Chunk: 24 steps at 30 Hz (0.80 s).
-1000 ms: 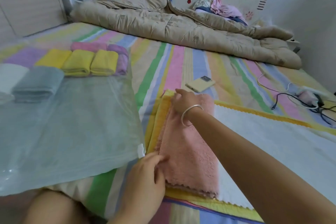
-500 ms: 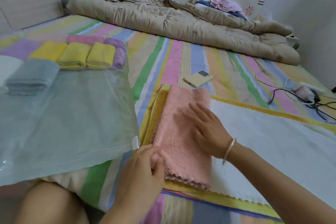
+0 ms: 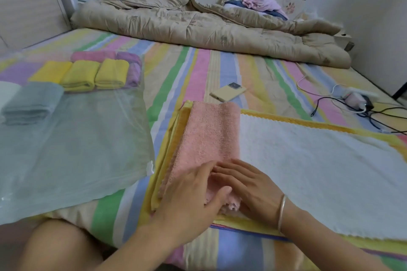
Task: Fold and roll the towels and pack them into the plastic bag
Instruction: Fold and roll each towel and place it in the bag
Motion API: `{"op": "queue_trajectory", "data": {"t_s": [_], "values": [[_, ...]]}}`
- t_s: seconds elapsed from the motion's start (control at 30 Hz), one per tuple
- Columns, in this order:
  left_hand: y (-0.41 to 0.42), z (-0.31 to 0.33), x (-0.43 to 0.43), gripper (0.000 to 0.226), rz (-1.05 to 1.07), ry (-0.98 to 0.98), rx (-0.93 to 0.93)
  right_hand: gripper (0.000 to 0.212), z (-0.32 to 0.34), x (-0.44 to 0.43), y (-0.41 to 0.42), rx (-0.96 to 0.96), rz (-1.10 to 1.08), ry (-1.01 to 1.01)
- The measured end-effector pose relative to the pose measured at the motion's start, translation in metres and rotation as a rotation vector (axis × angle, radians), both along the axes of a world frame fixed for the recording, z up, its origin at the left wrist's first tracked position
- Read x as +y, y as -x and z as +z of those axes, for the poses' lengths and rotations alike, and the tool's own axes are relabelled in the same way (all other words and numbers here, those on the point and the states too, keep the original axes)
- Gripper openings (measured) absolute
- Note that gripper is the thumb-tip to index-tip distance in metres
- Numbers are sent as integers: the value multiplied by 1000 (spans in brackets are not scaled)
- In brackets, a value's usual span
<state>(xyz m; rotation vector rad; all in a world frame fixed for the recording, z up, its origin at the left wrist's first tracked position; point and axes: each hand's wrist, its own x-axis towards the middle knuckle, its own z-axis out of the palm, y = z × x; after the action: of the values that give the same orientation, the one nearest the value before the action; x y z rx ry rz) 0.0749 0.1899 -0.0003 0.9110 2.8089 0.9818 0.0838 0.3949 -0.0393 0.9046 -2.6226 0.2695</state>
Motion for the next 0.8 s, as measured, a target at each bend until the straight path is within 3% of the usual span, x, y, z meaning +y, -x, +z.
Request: {"op": "queue_trajectory", "data": {"t_s": [0.1, 0.17, 0.23, 0.37, 0.43, 0.57, 0.67, 0.73, 0.8], "values": [[6, -1, -6, 102, -54, 115, 85, 44, 7, -5, -5, -15, -66, 210], [14, -9, -9, 86, -102, 168, 273, 40, 13, -5, -6, -37, -102, 333], [21, -15, -15, 60, -68, 96, 342, 28, 19, -2, -7, -64, -124, 438], [21, 0, -24, 41, -12, -342, 105, 18, 37, 9, -18, -72, -179, 590], [18, 7, -24, 26, -64, -452, -47, 16, 46, 11, -27, -147, -217, 726], [27, -3, -12, 30, 22, -475, -227, 14, 35, 14, -32, -518, -419, 974], [38, -17, -3, 18, 172, -412, -402, 15, 13, 16, -31, -699, -610, 1094], [45, -24, 0, 30, 303, -402, -488, 18, 3, 15, -29, -773, -698, 1186], [48, -28, 3, 48, 386, -335, -455, 21, 1, 16, -26, -816, -756, 1233]]}}
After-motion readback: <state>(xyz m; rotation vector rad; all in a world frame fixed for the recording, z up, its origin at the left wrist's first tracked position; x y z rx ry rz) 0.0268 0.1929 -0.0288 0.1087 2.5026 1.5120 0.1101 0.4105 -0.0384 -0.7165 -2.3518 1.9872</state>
